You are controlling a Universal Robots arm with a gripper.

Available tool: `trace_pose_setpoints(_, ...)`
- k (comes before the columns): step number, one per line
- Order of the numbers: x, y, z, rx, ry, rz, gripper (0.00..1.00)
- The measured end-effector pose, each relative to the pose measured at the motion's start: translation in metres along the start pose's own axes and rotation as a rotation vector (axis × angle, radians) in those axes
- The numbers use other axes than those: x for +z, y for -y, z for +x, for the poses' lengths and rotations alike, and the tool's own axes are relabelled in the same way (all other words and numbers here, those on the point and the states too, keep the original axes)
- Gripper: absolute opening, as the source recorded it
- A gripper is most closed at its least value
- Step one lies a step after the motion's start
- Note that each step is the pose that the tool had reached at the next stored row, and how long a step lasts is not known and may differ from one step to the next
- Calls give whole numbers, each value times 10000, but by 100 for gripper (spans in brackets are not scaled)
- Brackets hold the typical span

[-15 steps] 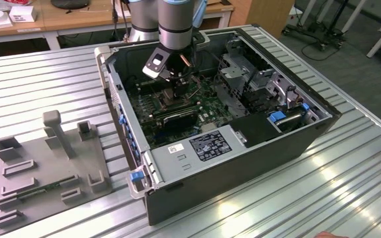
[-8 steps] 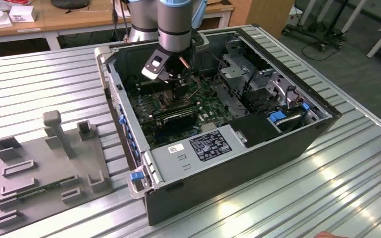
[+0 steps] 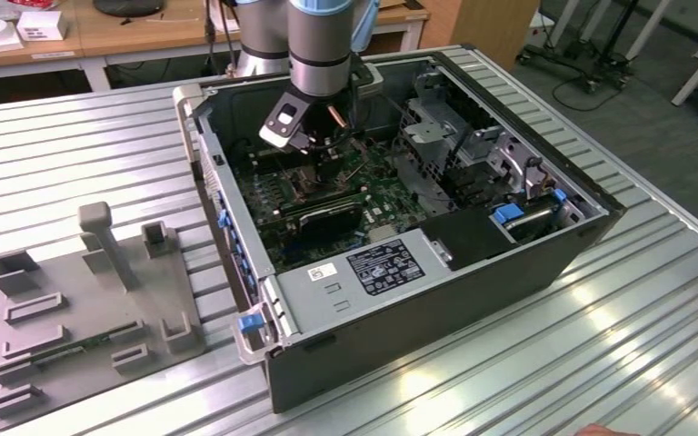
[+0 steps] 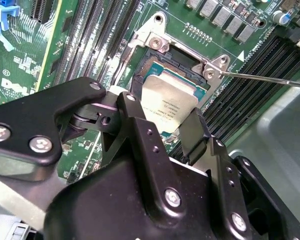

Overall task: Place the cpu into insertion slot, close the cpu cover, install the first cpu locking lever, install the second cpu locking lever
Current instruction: 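Place the cpu into insertion slot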

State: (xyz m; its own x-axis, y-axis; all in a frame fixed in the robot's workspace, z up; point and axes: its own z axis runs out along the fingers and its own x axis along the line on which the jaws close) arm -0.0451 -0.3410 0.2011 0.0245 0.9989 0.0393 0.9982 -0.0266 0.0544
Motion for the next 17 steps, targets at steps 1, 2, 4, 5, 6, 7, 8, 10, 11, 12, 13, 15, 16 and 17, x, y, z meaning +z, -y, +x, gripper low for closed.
trace_pose_setpoints(1, 0, 0, 0, -17, -1, 0, 54)
trace_pose_setpoints(2, 1, 0, 0, -71, -5, 1, 54)
trace_pose_setpoints(4, 3, 1, 0, -171, -10, 5, 54)
trace_pose_setpoints(5, 7, 1, 0, -212, -15, 5, 54)
trace_pose_setpoints(6, 11, 1, 0, -263, -17, 4, 54)
trace_pose_setpoints(7, 12, 2, 0, -303, -18, 3, 54)
trace_pose_setpoints(8, 14, 4, -1, -325, -19, -3, 54)
trace_pose_setpoints(10, 25, 8, -1, -339, -21, -47, 54)
trace_pose_setpoints(11, 28, 12, -2, -341, -20, -70, 54)
trace_pose_setpoints(12, 30, 16, -2, -342, -20, -87, 54)
trace_pose_setpoints(13, 30, 17, -2, -342, -19, -89, 54)
trace_pose_setpoints(15, 31, 20, -2, -342, -21, -100, 54)
trace_pose_setpoints(16, 34, 22, -2, -342, -23, -120, 54)
trace_pose_setpoints(17, 37, 24, -2, -344, -22, -140, 54)
